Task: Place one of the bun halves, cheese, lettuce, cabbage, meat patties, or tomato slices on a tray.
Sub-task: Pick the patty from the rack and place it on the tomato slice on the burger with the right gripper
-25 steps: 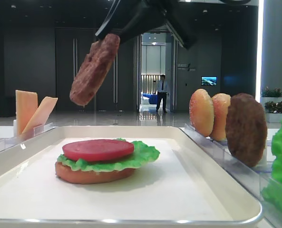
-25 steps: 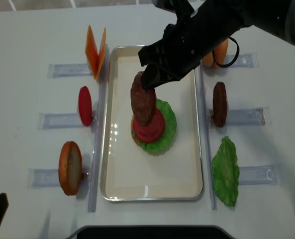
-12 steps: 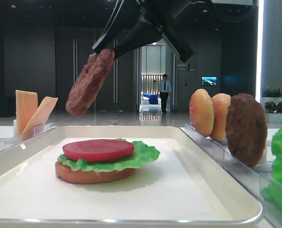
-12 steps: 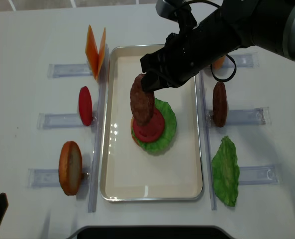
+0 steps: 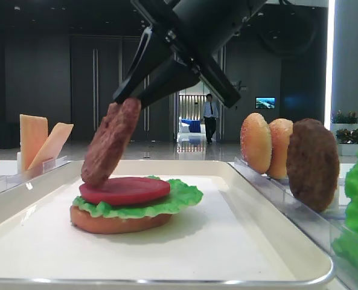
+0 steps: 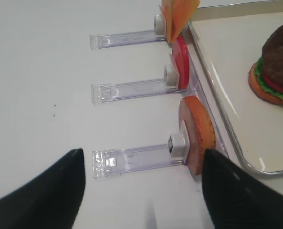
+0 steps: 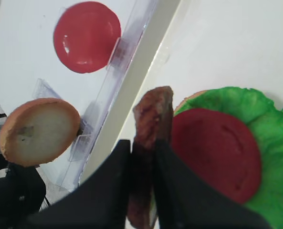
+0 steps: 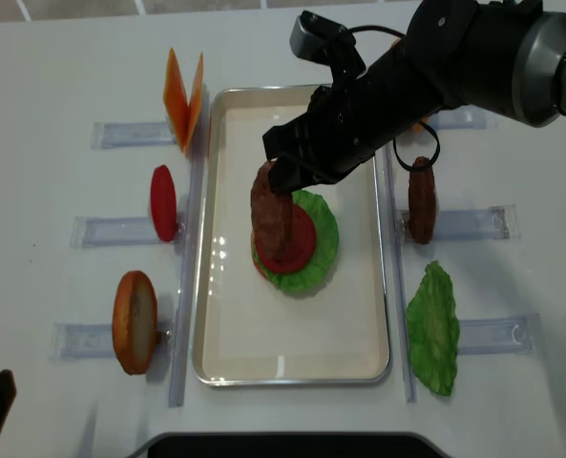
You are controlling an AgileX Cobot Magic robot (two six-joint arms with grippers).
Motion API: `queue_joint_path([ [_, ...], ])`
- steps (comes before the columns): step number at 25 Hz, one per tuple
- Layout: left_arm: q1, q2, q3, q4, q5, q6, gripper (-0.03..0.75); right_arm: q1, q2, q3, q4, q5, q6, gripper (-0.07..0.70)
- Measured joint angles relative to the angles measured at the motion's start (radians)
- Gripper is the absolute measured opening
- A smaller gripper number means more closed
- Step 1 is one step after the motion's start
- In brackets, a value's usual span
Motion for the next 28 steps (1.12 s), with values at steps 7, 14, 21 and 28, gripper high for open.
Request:
queue_joint_path([
  [7,0.000,0.000,0.000,0.000,0.000,0.000,0.581,0.000,0.011,0.000,-0.002,0.007,0.000,0.103],
  [14,0.000,0.000,0.000,0.000,0.000,0.000,0.580,0.000,0.011,0.000,-0.030,0.007,0.000,0.103],
  [21,0.000,0.000,0.000,0.000,0.000,0.000,0.580,0.000,0.011,0.000,-0.064,0.022,0.001,0.269],
  [28,0.000,0.000,0.000,0.000,0.000,0.000,0.580,0.000,0.011,0.000,-0.185,0.023,0.053,0.393],
])
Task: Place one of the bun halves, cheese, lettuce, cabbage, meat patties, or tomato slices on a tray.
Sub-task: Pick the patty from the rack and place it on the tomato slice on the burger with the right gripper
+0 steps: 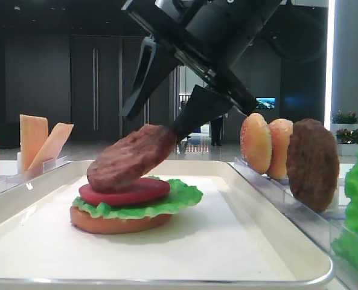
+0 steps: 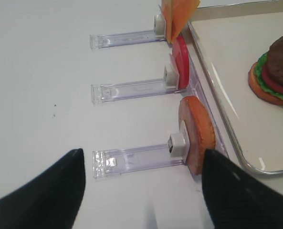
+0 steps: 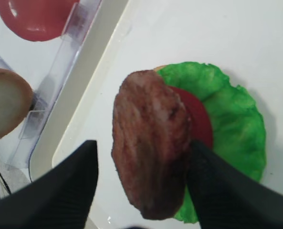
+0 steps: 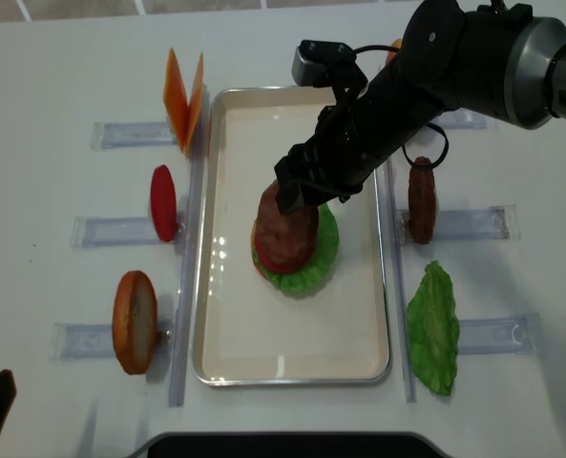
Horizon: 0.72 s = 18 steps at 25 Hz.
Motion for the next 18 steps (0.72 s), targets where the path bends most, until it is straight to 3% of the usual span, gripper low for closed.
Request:
queue_joint_path([
  [18,0.000,0.000,0.000,0.000,0.000,0.000,0.580,0.000,-0.001,0.000,-0.104,0.001,0.053,0.438],
])
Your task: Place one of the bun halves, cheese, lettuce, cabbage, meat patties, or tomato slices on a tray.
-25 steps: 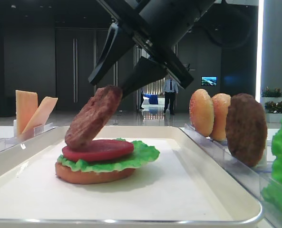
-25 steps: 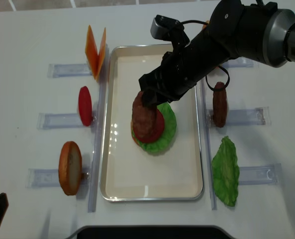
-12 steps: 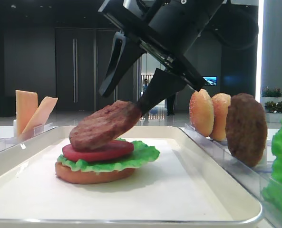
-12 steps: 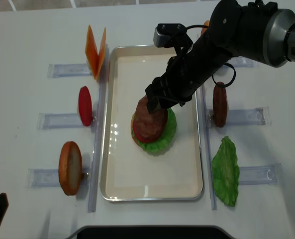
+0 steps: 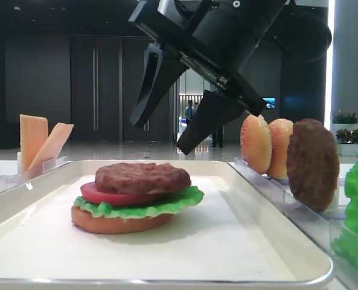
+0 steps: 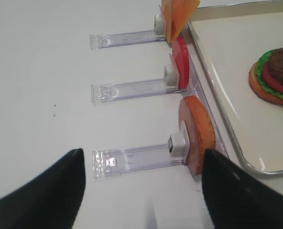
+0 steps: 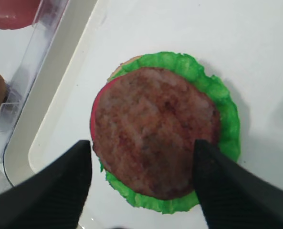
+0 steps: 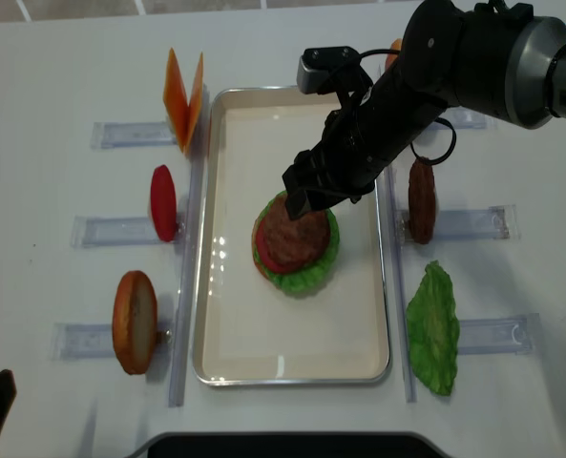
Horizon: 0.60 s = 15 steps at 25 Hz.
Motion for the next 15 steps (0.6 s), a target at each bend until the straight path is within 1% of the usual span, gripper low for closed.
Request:
queue_joint_path([
  [4,0.000,0.000,0.000,0.000,0.000,0.000,0.580,0.000,-0.005,0.000,-0.005,0.003,0.007,0.438],
  [7,0.000,0.000,0.000,0.000,0.000,0.000,0.580,0.000,-0.038,-0.011,-0.053,0.021,0.042,0.438],
  [11,0.000,0.000,0.000,0.000,0.000,0.000,0.580,0.000,-0.100,-0.093,-0.171,0.091,0.166,0.438],
  [15,0.000,0.000,0.000,0.000,0.000,0.000,0.580,0.000,-0.148,-0.196,-0.283,0.198,0.280,0.438],
])
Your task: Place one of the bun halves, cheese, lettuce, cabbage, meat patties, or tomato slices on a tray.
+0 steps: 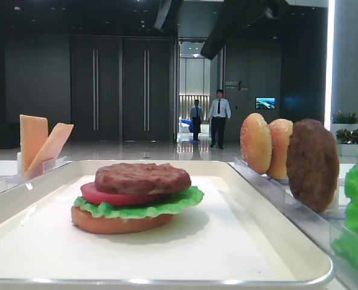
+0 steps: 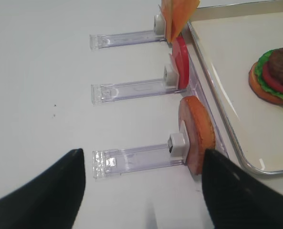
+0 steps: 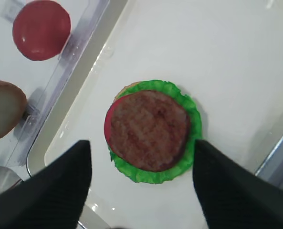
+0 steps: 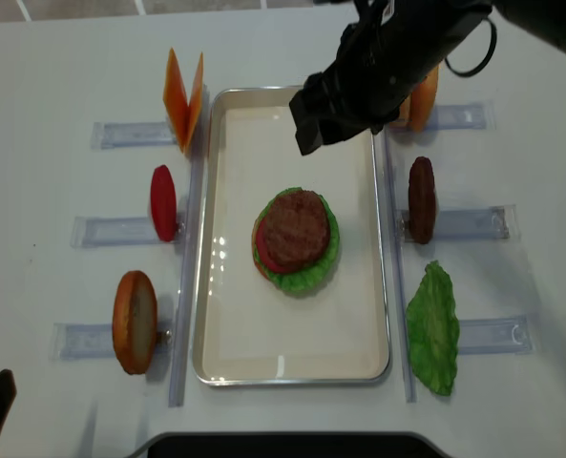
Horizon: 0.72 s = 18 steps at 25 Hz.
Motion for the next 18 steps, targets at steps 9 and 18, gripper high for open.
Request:
queue_joint_path([
  [9,0.000,0.000,0.000,0.000,0.000,0.000,0.580,-0.002,-0.008,-0.028,-0.352,0.121,0.258,0.438],
  [18,0.000,0.000,0.000,-0.001,0.000,0.000,0.580,-0.277,-0.007,-0.028,-0.373,0.192,0.206,0.438],
])
